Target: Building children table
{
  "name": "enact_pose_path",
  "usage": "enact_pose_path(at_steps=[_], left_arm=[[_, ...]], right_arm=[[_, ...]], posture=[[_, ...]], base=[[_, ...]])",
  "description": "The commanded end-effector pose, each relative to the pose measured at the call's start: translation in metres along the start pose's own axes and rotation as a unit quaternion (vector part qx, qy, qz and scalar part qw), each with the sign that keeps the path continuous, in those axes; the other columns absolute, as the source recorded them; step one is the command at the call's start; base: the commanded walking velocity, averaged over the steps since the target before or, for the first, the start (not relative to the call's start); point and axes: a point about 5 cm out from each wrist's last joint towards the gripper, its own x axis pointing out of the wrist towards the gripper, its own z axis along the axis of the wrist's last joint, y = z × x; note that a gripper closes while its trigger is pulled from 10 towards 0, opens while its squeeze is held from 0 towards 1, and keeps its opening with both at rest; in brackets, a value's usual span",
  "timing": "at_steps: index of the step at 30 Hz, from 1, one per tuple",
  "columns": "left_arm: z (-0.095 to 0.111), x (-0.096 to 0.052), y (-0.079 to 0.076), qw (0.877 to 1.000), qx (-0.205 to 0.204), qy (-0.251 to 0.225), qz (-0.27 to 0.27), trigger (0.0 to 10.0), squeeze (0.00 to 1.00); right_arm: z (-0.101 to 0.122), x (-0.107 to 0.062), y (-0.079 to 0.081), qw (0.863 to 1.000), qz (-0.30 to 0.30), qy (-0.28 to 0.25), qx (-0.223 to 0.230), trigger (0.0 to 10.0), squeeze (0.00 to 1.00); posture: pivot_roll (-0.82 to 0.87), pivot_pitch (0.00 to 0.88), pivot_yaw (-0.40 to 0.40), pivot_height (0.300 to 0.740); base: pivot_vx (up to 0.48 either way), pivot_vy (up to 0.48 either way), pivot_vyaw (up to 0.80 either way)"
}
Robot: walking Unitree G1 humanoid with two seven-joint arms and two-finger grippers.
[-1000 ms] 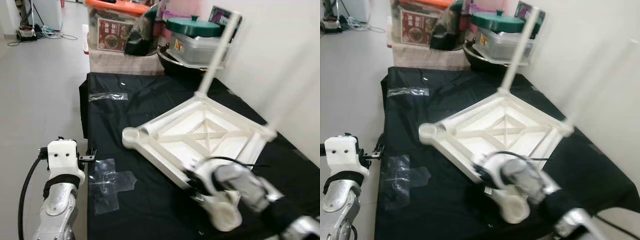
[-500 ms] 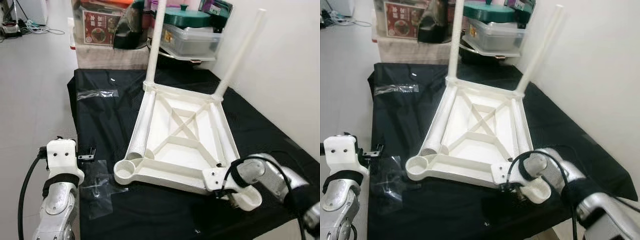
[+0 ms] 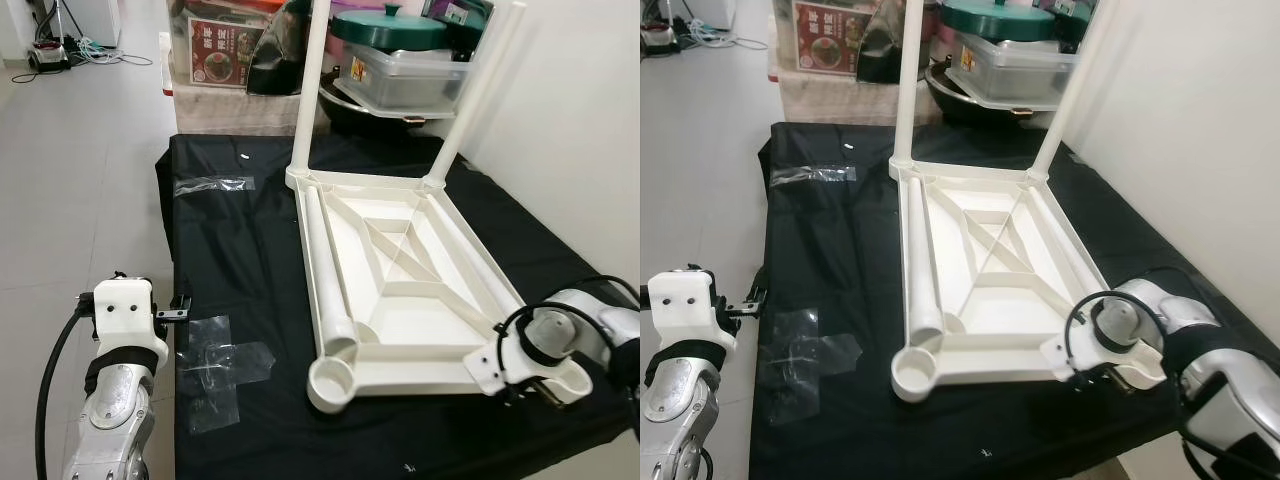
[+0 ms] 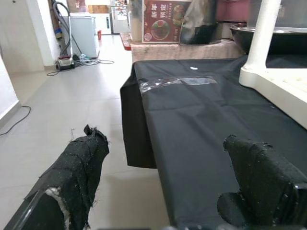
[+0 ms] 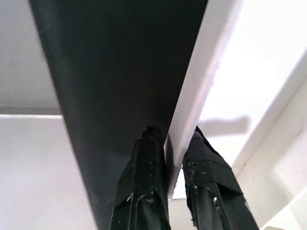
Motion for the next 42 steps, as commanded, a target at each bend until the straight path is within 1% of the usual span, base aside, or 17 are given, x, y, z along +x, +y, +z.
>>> enact_pose_path(at_steps=[1,5,6,24,25,27,28,29,30,31,33,34,35,37,39,40,42], left_arm=[[-0.004,0.002,-0.001,1.000,0.009,0.003,-0.009,10.0,0.00],[-0.004,0.003,-0.003,1.000,0.009,0.003,-0.011,10.0,0.00],[-0.004,0.003,-0.003,1.000,0.009,0.003,-0.012,10.0,0.00],[0.002,0.000,-0.006,0.999,-0.003,-0.012,-0.029,10.0,0.00],[0.003,0.000,-0.007,0.999,-0.006,-0.015,-0.033,10.0,0.00],[0.006,-0.001,-0.007,0.999,-0.010,-0.021,-0.034,10.0,0.00],[0.006,-0.001,-0.007,0.999,-0.010,-0.021,-0.034,10.0,0.00],[0.007,-0.001,-0.007,0.999,-0.011,-0.022,-0.034,10.0,0.00],[0.007,-0.001,-0.007,0.999,-0.012,-0.023,-0.036,10.0,0.00],[0.008,0.000,-0.008,0.999,-0.012,-0.024,-0.037,10.0,0.00],[0.008,0.000,-0.009,0.999,-0.012,-0.024,-0.037,10.0,0.00],[0.009,0.000,-0.009,0.999,-0.013,-0.025,-0.039,10.0,0.00],[0.009,0.000,-0.009,0.999,-0.013,-0.025,-0.039,10.0,0.00],[0.012,-0.001,-0.010,0.998,-0.015,-0.031,-0.045,10.0,0.00],[0.012,-0.001,-0.010,0.998,-0.015,-0.031,-0.045,10.0,0.00],[0.021,-0.004,-0.011,0.997,-0.019,-0.051,-0.053,10.0,0.00],[0.021,-0.004,-0.011,0.997,-0.019,-0.051,-0.053,10.0,0.00]], right_arm=[[0.003,0.004,-0.002,0.999,0.002,0.017,-0.039,10.0,0.00],[0.007,-0.004,-0.022,0.997,-0.073,-0.005,-0.013,10.0,0.04],[0.011,-0.009,-0.030,0.996,-0.087,-0.035,0.007,10.0,1.00],[0.034,-0.103,-0.084,0.948,-0.200,-0.244,0.044,10.0,1.00],[0.036,-0.116,-0.089,0.934,-0.226,-0.271,0.050,10.0,1.00],[0.045,-0.148,-0.107,0.864,-0.320,-0.381,0.073,10.0,1.00],[0.045,-0.148,-0.107,0.864,-0.320,-0.381,0.073,10.0,1.00],[0.052,-0.160,-0.119,0.810,-0.374,-0.441,0.096,10.0,1.00],[0.060,-0.167,-0.135,0.737,-0.448,-0.490,0.126,10.0,0.00],[0.065,-0.169,-0.143,0.687,-0.491,-0.514,0.150,10.0,0.00],[0.069,-0.170,-0.150,0.648,-0.522,-0.528,0.169,10.0,0.00],[0.072,-0.161,-0.156,0.606,-0.516,-0.564,0.219,10.0,0.00],[0.072,-0.161,-0.156,0.606,-0.516,-0.564,0.219,10.0,0.00],[0.087,-0.134,-0.166,0.539,-0.512,-0.599,0.298,10.0,0.00],[0.087,-0.134,-0.166,0.539,-0.512,-0.599,0.298,10.0,0.00],[0.111,-0.108,-0.174,0.485,-0.509,-0.617,0.355,10.0,0.00],[0.111,-0.108,-0.174,0.485,-0.509,-0.617,0.355,10.0,0.00]], posture=[[0.07,0.000,-0.134,0.740],[0.07,0.000,-0.133,0.740],[0.07,0.000,-0.132,0.740],[0.08,0.000,-0.139,0.740],[0.09,0.000,-0.139,0.740],[0.09,0.000,-0.137,0.740],[0.09,0.000,-0.137,0.740],[0.09,0.000,-0.136,0.740],[0.10,0.000,-0.132,0.740],[0.10,0.000,-0.132,0.740],[0.10,0.000,-0.132,0.740],[0.10,0.000,-0.129,0.740],[0.10,0.000,-0.129,0.740],[0.12,0.000,-0.133,0.740],[0.12,0.000,-0.133,0.740],[0.14,0.000,-0.136,0.740],[0.14,0.000,-0.136,0.740]], base=[[0.000,0.000,0.00],[0.000,0.000,0.00],[0.000,0.000,0.00],[0.000,0.000,0.00],[0.000,-0.274,0.00],[0.000,-0.465,0.00],[0.000,-0.465,0.00],[0.000,-0.465,0.00],[0.000,-0.465,0.00],[0.000,-0.465,0.00],[0.000,-0.465,0.00],[0.000,-0.465,0.00],[0.000,-0.465,0.00],[0.000,-0.465,0.00],[0.000,-0.465,0.00],[0.000,-0.465,0.00],[0.000,-0.465,0.00]])
